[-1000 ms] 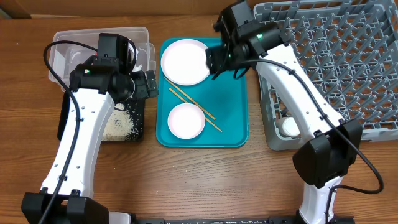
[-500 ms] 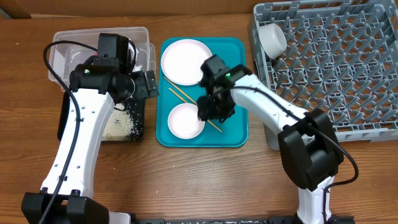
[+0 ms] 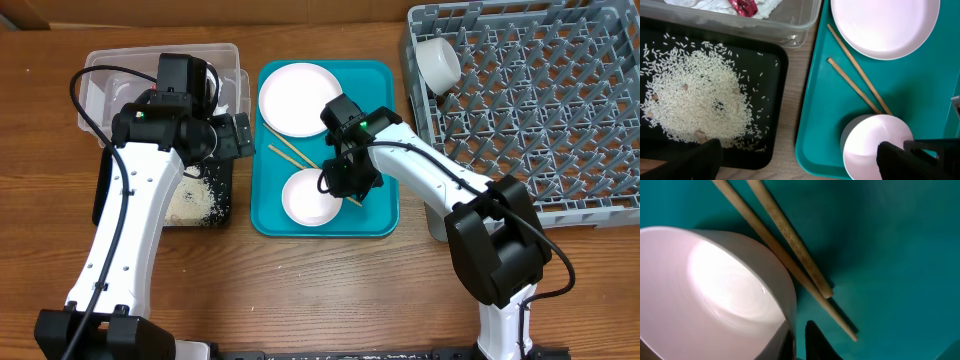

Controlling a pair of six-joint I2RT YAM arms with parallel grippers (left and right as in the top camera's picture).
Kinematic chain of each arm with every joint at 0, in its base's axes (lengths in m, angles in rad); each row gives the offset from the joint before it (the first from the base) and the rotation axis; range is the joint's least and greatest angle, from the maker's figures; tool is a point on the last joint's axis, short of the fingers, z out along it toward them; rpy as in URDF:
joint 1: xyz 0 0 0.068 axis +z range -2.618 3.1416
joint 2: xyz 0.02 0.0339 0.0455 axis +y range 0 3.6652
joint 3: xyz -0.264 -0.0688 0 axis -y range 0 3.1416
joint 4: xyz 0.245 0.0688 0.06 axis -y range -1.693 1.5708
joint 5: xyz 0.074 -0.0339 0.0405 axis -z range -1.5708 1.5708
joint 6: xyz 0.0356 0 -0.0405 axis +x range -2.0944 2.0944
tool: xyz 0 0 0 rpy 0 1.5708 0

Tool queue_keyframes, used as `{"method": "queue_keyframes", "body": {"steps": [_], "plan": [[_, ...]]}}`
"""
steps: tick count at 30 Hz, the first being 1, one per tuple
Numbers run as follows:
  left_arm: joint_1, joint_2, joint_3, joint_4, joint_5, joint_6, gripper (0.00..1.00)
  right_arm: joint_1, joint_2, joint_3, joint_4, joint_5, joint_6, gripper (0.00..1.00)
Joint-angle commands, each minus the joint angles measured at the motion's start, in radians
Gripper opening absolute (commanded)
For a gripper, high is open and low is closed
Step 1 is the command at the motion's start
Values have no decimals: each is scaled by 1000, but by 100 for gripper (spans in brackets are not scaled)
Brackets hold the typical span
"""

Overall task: Sort waste into correct bins and load items into the dishwasher
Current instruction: 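Reach the right gripper to the pink bowl on the teal tray and grasp its rim, then lift the pink bowl with the right gripper and carry it to the rack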

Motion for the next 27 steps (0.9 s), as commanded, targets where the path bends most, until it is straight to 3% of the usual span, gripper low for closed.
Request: {"method": "queue_keyframes", "body": {"steps": [1, 7, 10, 13, 19, 26, 27], "plan": [[0, 3, 21, 1, -10, -10, 100, -5, 1, -1, 0, 30, 0, 9], [0, 3, 21, 1, -10, -10, 100, -5, 1, -1, -6, 29, 0, 11], [0, 3, 21, 1, -10, -10, 100, -5, 1, -1, -9, 29, 0, 31], [0, 3, 21, 1, -10, -10, 100, -5, 1, -1, -9, 27, 0, 34], [0, 3, 21, 1, -10, -10, 100, -5, 1, -1, 3, 27, 0, 22], [0, 3, 21, 1, -10, -10, 100, -5, 1, -1, 3, 26, 0, 20], [0, 3, 21, 1, -10, -10, 100, -5, 1, -1, 3, 26, 0, 8]]}}
